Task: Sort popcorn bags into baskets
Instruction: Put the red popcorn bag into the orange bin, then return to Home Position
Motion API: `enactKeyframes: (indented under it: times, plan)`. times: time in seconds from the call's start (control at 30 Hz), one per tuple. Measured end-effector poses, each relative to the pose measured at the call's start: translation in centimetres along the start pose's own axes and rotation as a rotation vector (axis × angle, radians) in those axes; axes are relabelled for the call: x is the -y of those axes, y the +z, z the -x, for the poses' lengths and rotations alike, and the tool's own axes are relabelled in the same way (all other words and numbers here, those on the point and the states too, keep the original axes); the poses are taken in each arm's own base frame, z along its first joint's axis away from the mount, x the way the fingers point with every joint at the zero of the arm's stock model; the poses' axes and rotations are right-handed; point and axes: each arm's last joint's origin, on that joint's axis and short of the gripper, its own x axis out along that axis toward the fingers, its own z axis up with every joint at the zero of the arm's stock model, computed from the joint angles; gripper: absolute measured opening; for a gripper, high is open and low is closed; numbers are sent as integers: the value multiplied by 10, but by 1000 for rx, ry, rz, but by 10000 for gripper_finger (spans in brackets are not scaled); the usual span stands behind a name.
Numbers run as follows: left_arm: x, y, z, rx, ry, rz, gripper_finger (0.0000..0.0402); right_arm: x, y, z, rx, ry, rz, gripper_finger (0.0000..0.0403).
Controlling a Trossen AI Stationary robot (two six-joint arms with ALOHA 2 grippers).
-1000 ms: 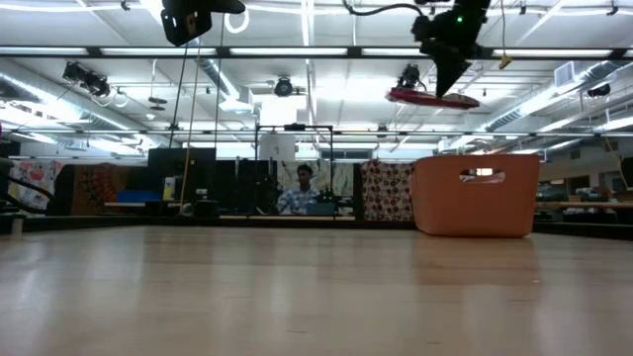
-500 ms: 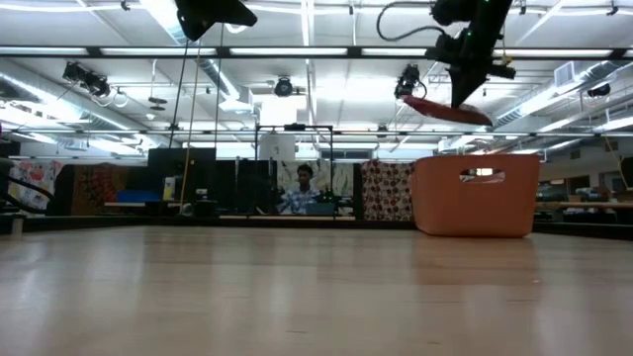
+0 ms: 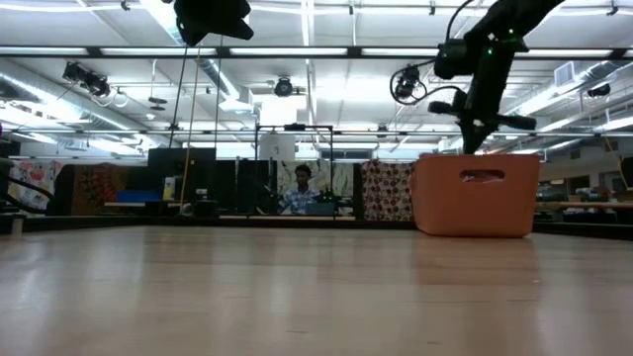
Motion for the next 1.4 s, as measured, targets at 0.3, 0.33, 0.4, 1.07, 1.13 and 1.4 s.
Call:
enactKeyframes:
  times: [0.3,0.33,0.4,1.07,1.13,1.4]
  plan:
    - [1,0,0,-14,-35,20,160,15,-17,-4,45,-89,-139,14]
    - [1,0,0,-13,-32,21,160,16,-18,-5,38,-101,-122,19]
    - [0,0,0,-10,-23,25,160,19,-20,-5,21,-129,-94,30]
    - [-16,4,18,-6,3,107,160,22,-20,16,35,-64,49,173]
    - [-23,6,27,11,14,113,160,23,-19,26,70,-33,57,178]
    - [-43,-1,53,64,38,117,160,39,-23,61,174,71,84,185]
